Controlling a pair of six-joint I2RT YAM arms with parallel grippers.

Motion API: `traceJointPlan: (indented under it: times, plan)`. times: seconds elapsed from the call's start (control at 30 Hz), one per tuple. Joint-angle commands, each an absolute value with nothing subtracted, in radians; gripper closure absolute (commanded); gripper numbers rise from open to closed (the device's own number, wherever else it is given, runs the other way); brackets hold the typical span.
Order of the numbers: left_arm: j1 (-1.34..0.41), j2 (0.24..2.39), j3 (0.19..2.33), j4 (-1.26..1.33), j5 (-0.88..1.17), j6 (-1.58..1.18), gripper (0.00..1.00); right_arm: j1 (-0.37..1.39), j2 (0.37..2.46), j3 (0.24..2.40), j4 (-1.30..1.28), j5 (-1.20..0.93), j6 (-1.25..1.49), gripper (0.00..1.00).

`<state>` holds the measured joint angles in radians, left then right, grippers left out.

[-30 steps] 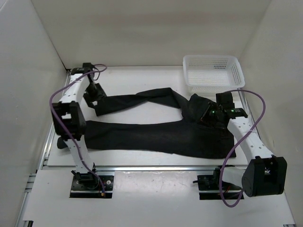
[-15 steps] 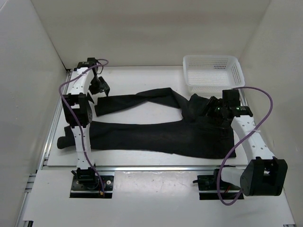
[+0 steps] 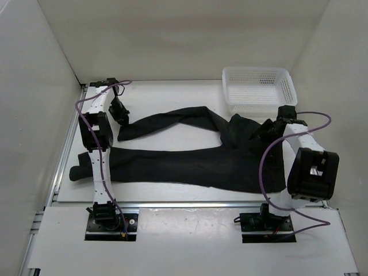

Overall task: Fold and stack the trousers
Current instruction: Flatten the trousers out

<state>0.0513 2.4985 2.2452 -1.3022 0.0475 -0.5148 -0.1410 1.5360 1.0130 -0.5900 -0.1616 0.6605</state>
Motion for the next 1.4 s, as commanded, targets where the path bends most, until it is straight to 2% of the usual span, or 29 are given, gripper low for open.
traceJointPlan:
  times: [0.0,0.1,0.4,0.5,0.57,0.63,0.67,0.7,0.73,0.87,0.9,0.93,0.97,1.0,1.13,1.17,1.2,1.23,1.3,1.33,1.37]
  plan:
    - [0.057,2.47,2.288,-1.298,0.113,-0.503,0.9,-0.14,1.586,1.062,-0.558,-0.176,0.686,0.28]
    - [0.096,2.47,2.351,-1.308,0.123,-0.503,0.9,-0.14,1.624,1.052,-0.535,-0.176,0.698,0.28]
    - [0.268,2.24,2.513,-1.299,0.144,-0.584,0.9,-0.13,1.733,1.071,-0.557,-0.146,0.729,0.3]
    - [0.304,2.157,2.473,-1.299,0.155,-0.584,0.9,-0.13,1.733,1.071,-0.569,-0.13,0.739,0.31]
    - [0.328,2.09,2.363,-1.289,0.115,-0.574,0.9,-0.13,1.712,1.048,-0.578,-0.12,0.759,0.34]
    - [0.34,2.057,2.236,-1.279,0.022,-0.555,0.73,-0.13,1.689,0.997,-0.578,-0.094,0.776,0.35]
    - [0.356,2.048,2.199,-1.279,0.0,-0.555,0.47,-0.143,1.663,0.977,-0.578,-0.094,0.79,0.36]
    - [0.365,2.048,2.171,-1.279,0.0,-0.54,0.07,-0.143,1.651,0.959,-0.578,-0.094,0.79,0.36]
    - [0.374,2.058,2.154,-1.291,0.0,-0.529,0.0,-0.143,1.638,0.931,-0.578,-0.075,0.79,0.36]
    - [0.374,2.079,2.129,-1.315,0.009,-0.499,0.0,-0.143,1.585,0.923,-0.578,-0.028,0.778,0.35]
    - [0.362,2.079,2.129,-1.315,-0.011,-0.499,0.04,-0.143,1.585,0.934,-0.587,-0.028,0.778,0.35]
    - [0.362,2.079,2.119,-1.315,-0.02,-0.499,0.2,-0.143,1.585,0.943,-0.588,-0.017,0.767,0.35]
    - [0.353,2.066,2.108,-1.315,-0.034,-0.488,0.77,-0.143,1.585,0.954,-0.598,-0.017,0.756,0.34]
    - [0.353,2.066,2.108,-1.315,-0.043,-0.488,0.9,-0.143,1.585,0.974,-0.598,-0.017,0.756,0.34]
    - [0.353,2.066,2.028,-1.293,-0.117,-0.488,0.9,-0.143,1.585,0.999,-0.598,-0.017,0.736,0.33]
    - [0.353,2.083,2.014,-1.293,-0.095,-0.488,0.77,-0.143,1.575,0.999,-0.598,-0.017,0.736,0.33]
    - [0.353,2.104,2.005,-1.293,-0.042,-0.476,0.55,-0.143,1.575,1.008,-0.598,-0.017,0.736,0.33]
    - [0.353,2.13,2.005,-1.293,-0.017,-0.476,0.21,-0.143,1.575,1.008,-0.598,-0.017,0.727,0.33]
    - [0.329,2.209,2.04,-1.293,0.018,-0.476,0.13,-0.143,1.575,1.008,-0.598,-0.035,0.727,0.33]
    - [0.319,2.256,2.057,-1.293,0.018,-0.476,0.13,-0.143,1.575,1.008,-0.598,-0.035,0.718,0.33]
    - [0.319,2.278,2.072,-1.293,0.018,-0.476,0.18,-0.143,1.575,1.008,-0.598,-0.035,0.718,0.33]
